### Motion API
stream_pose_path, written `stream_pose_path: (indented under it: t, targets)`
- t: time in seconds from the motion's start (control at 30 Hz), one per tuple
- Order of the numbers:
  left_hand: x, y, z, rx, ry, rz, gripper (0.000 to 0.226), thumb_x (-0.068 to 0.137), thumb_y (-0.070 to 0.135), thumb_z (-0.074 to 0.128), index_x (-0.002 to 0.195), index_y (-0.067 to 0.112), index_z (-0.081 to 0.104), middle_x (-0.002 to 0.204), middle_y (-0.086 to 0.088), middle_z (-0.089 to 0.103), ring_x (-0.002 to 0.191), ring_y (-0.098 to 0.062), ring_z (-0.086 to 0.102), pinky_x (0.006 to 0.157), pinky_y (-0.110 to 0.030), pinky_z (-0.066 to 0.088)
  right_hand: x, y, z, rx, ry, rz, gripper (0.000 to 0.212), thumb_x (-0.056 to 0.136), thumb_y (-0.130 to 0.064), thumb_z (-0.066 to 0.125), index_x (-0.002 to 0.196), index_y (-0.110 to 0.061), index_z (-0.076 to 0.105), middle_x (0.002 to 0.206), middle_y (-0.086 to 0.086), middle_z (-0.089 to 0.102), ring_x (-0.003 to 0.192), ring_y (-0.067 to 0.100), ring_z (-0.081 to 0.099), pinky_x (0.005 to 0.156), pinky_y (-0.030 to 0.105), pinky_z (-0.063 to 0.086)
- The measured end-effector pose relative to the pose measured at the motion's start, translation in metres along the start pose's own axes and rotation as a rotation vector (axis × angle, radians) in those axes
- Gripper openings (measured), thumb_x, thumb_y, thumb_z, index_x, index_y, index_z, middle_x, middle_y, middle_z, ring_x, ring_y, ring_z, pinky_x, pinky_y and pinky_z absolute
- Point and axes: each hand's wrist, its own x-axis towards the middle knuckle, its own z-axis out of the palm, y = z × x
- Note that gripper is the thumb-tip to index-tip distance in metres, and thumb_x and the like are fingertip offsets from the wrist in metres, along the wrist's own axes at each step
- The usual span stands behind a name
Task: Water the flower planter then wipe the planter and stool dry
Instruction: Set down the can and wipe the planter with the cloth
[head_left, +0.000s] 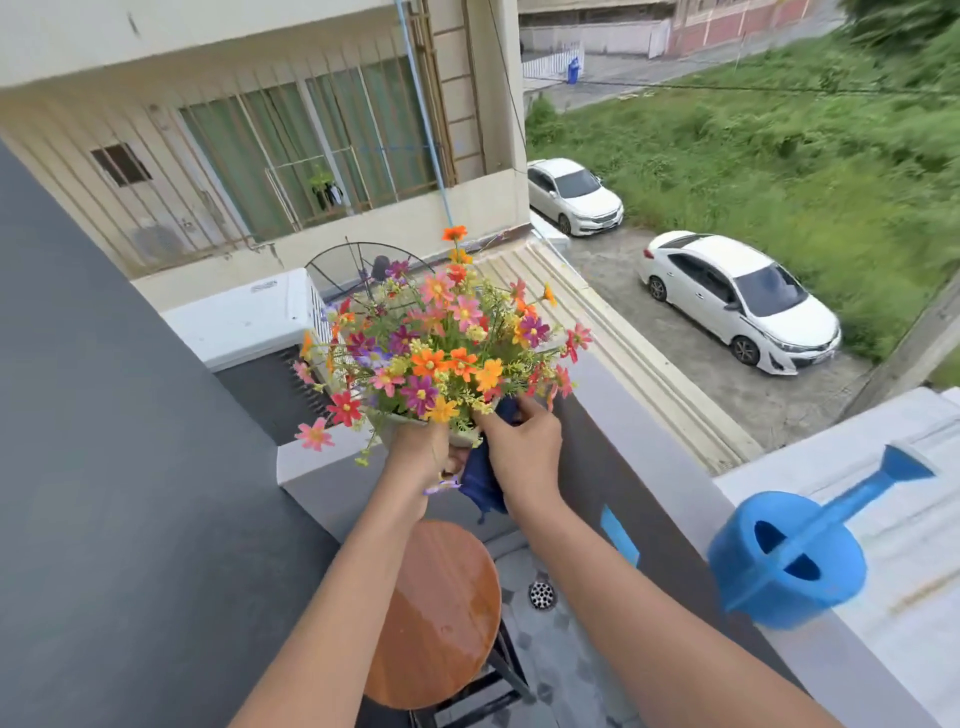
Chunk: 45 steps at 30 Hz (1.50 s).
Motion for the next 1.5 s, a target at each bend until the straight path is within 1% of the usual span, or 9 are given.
stream_pose_path:
  t: [0.27,0.43,0.57,0.63,0.8,0.97,1.17,1.33,1.5]
  targets:
    - [-0.007,0.002,-0.027,0.011,-0.149,0.057,0.025,0.099,0.023,0.034,0.089,0.012,0.054,0.055,-0.010,0.059,0.037,-0.009,0.036,0.037,-0.017,0.025,0.037,-0.004,-0.036,0.187,-0.032,-0.010,0.024,0.093,-0.010,0.059,0.116,-0.010,0.067,0.090,0.004,0.072,0.079,0.017,0.061,0.075,0.036,0.048]
    - [-0.017,0.004,-0.025,-0.008,-0.245,0.011,0.019,0.089,0.021,0.048,0.085,0.004,0.057,0.053,-0.011,0.062,0.036,-0.010,0.038,0.037,-0.017,0.024,0.045,-0.010,-0.041,0.139,0.062,-0.044,0.033,0.094,0.007,0.046,0.086,-0.019,0.063,0.052,-0.017,0.046,0.048,0.002,0.041,0.053,0.023,0.039]
    - [-0.013,0.007,-0.020,-0.054,-0.209,0.008,0.021,0.097,0.021,0.039,0.086,0.009,0.053,0.053,-0.010,0.060,0.036,-0.008,0.036,0.035,-0.017,0.024,0.020,-0.024,-0.033,0.085,0.095,-0.143,0.018,0.097,-0.003,0.051,0.101,-0.016,0.063,0.082,-0.001,0.055,0.065,0.007,0.055,0.063,0.012,0.039]
    - [-0.010,0.009,-0.019,-0.121,-0.195,-0.008,0.023,0.101,0.018,0.031,0.091,0.010,0.050,0.052,-0.009,0.059,0.036,-0.008,0.036,0.034,-0.018,0.024,0.000,-0.023,-0.021,0.041,0.044,-0.172,0.018,0.096,-0.011,0.054,0.087,-0.026,0.057,0.083,-0.003,0.051,0.066,0.005,0.051,0.070,0.025,0.039]
    - [-0.003,0.011,-0.019,-0.185,-0.199,0.017,0.023,0.099,0.016,0.034,0.096,0.005,0.054,0.050,-0.003,0.057,0.039,-0.008,0.036,0.033,-0.017,0.024,-0.041,-0.008,-0.010,0.026,-0.075,-0.219,0.036,0.100,-0.015,0.057,0.136,-0.013,0.057,0.119,-0.007,0.053,0.098,-0.017,0.053,0.081,0.006,0.040]
    - [-0.012,0.010,-0.017,-0.169,-0.185,0.004,0.024,0.100,0.014,0.034,0.088,0.006,0.053,0.047,-0.007,0.059,0.034,-0.007,0.036,0.032,-0.016,0.023,0.016,-0.032,-0.016,-0.060,0.027,-0.269,0.019,0.093,-0.009,0.049,0.077,-0.018,0.054,0.074,0.006,0.049,0.067,0.017,0.040,0.062,0.032,0.029]
    - [-0.019,0.010,-0.015,-0.142,-0.206,0.017,0.026,0.098,0.010,0.035,0.080,0.005,0.054,0.047,-0.007,0.058,0.033,-0.007,0.034,0.033,-0.016,0.021,0.064,-0.022,-0.022,-0.110,0.136,-0.181,0.042,0.082,0.013,0.040,0.068,-0.027,0.039,0.084,0.008,0.044,0.063,0.007,0.035,0.060,0.021,0.030]
    - [-0.013,0.010,-0.023,-0.250,-0.193,-0.011,0.039,0.105,0.020,0.031,0.076,0.003,0.051,0.049,-0.009,0.058,0.034,-0.007,0.035,0.032,-0.016,0.021,0.031,0.014,-0.016,-0.189,0.119,-0.107,0.033,0.100,-0.013,0.051,0.133,-0.008,0.057,0.113,0.011,0.050,0.094,0.011,0.044,0.079,0.021,0.033]
    - [-0.008,0.004,-0.025,-0.317,-0.184,-0.051,0.042,0.104,0.018,0.030,0.074,0.001,0.052,0.055,-0.012,0.056,0.032,-0.007,0.036,0.032,-0.017,0.023,0.014,0.023,-0.012,-0.180,0.008,-0.016,0.038,0.095,-0.018,0.057,0.132,-0.010,0.062,0.110,0.014,0.067,0.086,0.018,0.059,0.075,0.026,0.039]
